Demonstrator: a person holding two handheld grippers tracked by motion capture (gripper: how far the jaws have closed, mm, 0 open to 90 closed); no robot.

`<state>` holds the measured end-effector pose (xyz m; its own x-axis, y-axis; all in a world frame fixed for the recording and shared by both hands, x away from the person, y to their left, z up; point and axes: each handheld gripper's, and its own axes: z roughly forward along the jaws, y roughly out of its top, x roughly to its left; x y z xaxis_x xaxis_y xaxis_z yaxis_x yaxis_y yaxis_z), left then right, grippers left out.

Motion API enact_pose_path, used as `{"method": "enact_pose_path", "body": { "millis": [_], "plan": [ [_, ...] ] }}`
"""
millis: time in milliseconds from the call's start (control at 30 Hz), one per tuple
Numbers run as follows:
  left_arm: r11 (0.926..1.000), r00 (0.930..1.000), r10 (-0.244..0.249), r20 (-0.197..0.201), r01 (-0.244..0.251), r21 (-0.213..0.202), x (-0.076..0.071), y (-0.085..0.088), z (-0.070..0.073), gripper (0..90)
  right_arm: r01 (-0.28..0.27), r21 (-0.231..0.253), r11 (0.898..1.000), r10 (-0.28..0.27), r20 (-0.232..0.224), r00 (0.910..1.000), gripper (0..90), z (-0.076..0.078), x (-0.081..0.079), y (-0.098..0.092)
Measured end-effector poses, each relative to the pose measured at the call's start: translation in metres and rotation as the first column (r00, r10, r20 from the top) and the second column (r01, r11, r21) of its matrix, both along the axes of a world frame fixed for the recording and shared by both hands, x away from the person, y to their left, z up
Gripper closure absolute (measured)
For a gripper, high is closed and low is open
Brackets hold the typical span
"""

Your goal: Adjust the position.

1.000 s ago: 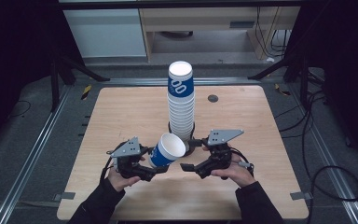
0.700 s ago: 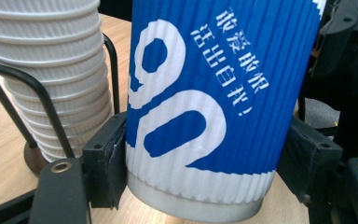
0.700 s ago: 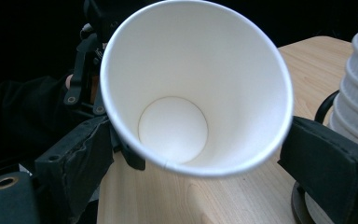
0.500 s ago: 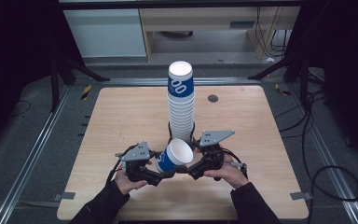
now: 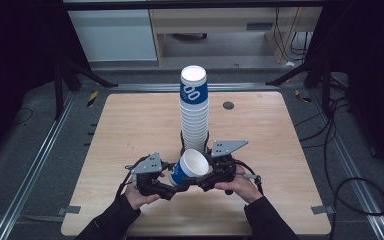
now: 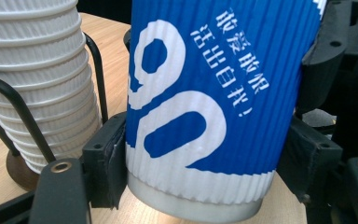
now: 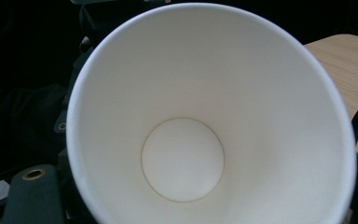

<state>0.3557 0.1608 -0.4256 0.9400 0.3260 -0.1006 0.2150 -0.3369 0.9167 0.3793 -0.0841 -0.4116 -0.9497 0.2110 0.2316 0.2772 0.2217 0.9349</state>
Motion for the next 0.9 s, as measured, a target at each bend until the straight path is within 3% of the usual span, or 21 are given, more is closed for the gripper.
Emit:
{"method": "enact_pose_path", "body": {
  "millis": [433,767,900],
  "plan": [
    [1.0000,0.9999,0.006,0.014,-0.006,0.006,0.000,0.001,-0.001,25.0,-0.007,0.007,1.000,0.007,0.011,0.9999,20.5,-0.003,0.000,-0.001],
    [0.9991,0.9992,0.040,0.002,-0.040,0.012,0.002,0.015,-0.001,21.7,0.050,0.030,0.998,-0.051,0.042,0.9978,20.6,0.008,0.001,-0.020],
    [0.9979,0.9982,0.060,-0.002,-0.060,0.022,0.004,0.022,-0.002,21.5,0.088,0.010,0.996,-0.089,0.063,0.9941,20.6,0.010,0.001,-0.030]
  ]
}}
